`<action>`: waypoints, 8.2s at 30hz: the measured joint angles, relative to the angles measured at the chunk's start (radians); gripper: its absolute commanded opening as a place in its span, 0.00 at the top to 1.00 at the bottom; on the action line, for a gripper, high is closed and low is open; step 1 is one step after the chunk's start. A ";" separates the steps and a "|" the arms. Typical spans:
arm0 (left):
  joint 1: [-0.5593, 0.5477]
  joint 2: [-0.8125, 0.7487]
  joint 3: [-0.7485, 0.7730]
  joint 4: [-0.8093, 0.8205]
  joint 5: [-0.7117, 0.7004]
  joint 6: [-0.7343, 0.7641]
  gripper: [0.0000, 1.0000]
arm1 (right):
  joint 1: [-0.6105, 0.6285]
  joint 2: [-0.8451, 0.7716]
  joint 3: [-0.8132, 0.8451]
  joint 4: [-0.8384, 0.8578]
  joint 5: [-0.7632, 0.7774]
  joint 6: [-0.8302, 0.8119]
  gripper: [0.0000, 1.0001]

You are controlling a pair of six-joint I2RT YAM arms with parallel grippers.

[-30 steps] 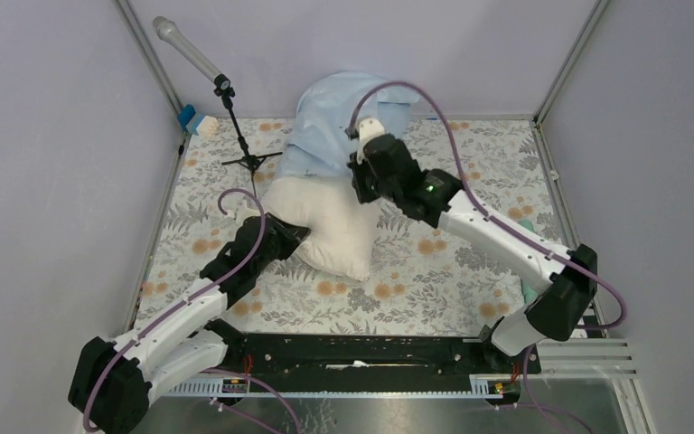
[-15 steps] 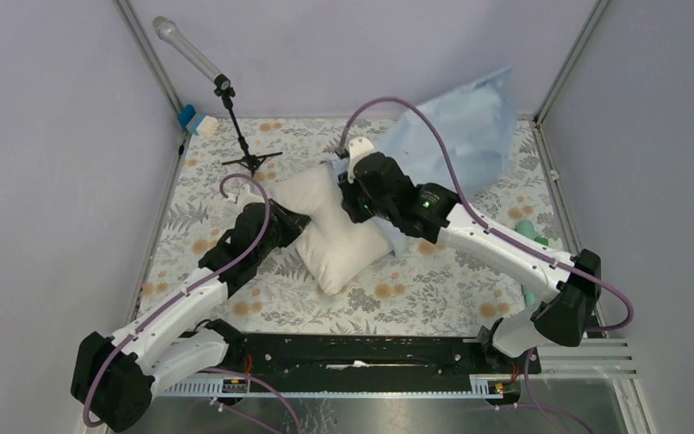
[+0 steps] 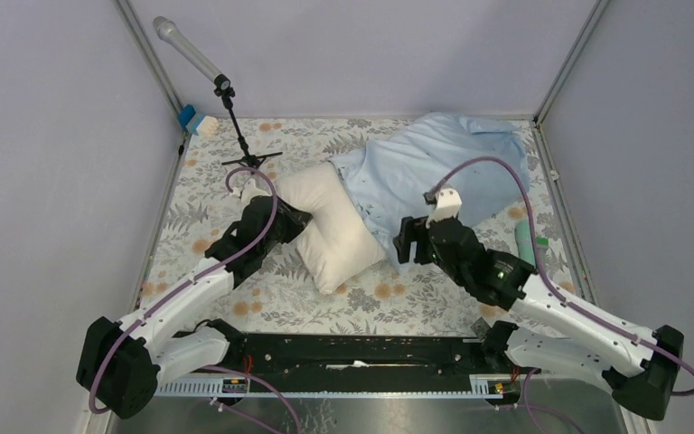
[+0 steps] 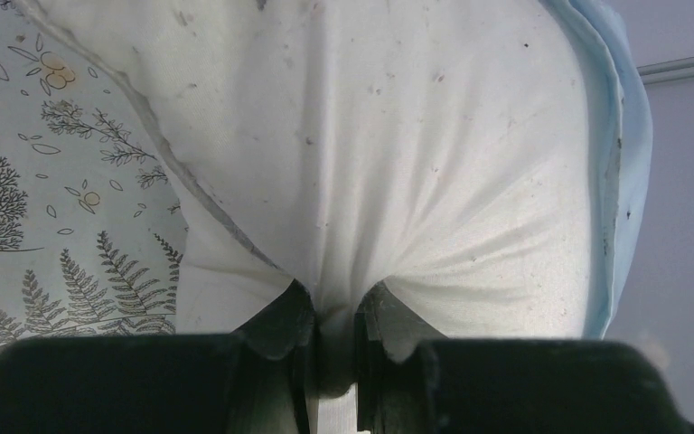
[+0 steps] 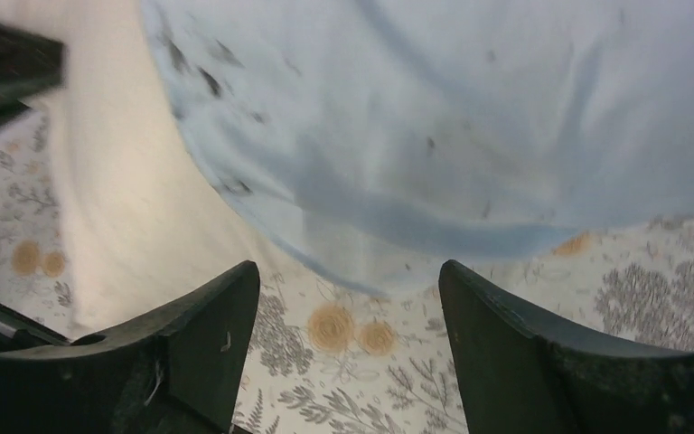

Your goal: Put the pillow into the pillowcase

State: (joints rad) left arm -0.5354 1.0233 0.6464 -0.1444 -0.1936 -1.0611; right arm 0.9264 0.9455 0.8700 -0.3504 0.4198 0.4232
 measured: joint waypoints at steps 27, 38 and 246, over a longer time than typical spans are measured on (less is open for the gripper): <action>0.006 0.052 0.048 -0.004 0.003 0.014 1.00 | 0.008 0.250 -0.546 0.643 0.147 0.182 0.67; 0.006 0.060 0.055 -0.004 0.000 0.016 1.00 | 0.091 0.145 -0.243 0.401 0.204 0.120 1.00; -0.058 -0.002 0.375 0.039 0.008 0.192 0.28 | 0.061 0.860 1.579 -0.440 0.060 -0.299 1.00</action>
State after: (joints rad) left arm -0.5930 1.0214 1.0210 -0.1055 -0.1856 -0.8696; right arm 0.9878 1.8053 2.4493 -0.7902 0.4797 0.1238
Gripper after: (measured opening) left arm 0.649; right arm 0.017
